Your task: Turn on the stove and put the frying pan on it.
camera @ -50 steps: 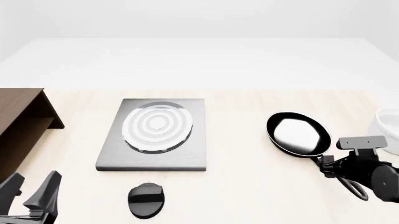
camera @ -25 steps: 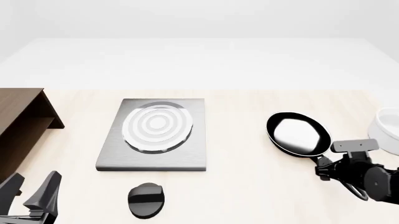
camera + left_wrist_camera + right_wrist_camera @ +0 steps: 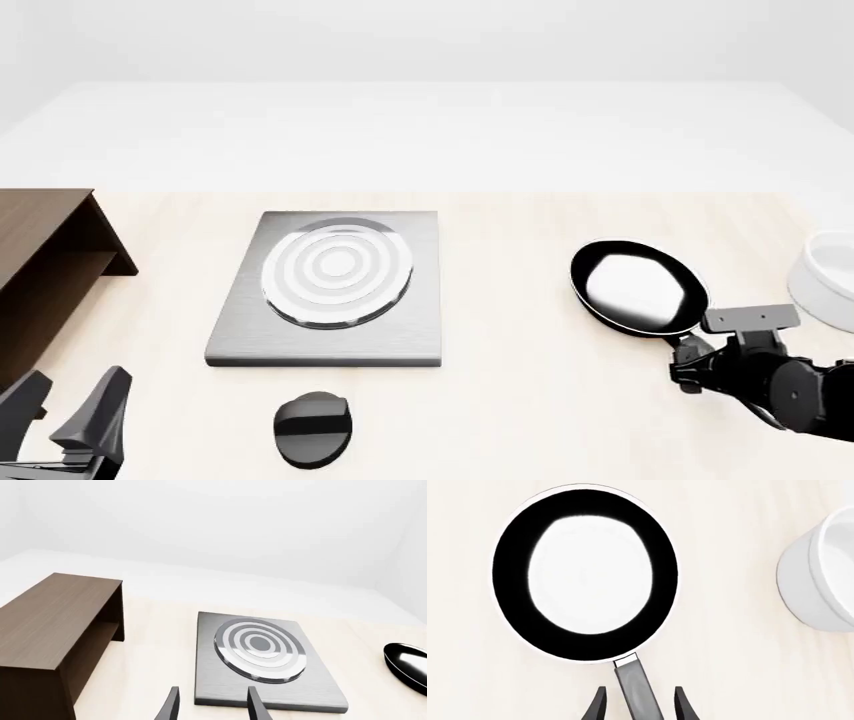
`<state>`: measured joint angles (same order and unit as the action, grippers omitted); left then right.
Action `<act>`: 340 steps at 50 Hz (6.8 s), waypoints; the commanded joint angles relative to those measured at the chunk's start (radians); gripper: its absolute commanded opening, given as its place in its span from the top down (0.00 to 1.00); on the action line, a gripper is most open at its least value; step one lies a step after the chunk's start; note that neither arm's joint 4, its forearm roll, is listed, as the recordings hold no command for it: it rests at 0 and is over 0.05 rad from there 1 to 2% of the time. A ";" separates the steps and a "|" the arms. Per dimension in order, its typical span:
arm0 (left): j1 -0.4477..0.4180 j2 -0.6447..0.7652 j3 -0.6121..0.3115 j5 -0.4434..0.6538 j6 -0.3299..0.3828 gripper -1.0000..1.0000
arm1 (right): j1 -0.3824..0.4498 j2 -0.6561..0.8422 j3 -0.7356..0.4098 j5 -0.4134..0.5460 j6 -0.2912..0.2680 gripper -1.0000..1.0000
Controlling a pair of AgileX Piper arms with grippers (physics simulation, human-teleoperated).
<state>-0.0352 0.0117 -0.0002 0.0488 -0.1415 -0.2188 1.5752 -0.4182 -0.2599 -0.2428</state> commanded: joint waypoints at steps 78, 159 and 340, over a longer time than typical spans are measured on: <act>-0.003 -0.012 -0.001 0.005 0.012 0.00 | 0.138 -0.455 0.023 0.284 0.059 1.00; -0.010 -0.012 -0.001 0.000 0.027 0.00 | 0.694 -0.212 -0.270 0.247 0.183 1.00; -0.013 -0.012 -0.001 -0.015 0.017 0.00 | 0.943 0.339 -0.672 0.147 0.186 1.00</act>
<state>-0.0465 0.0117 -0.0007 0.0262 -0.1272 0.7279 1.9160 -1.0710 -0.1044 -0.0672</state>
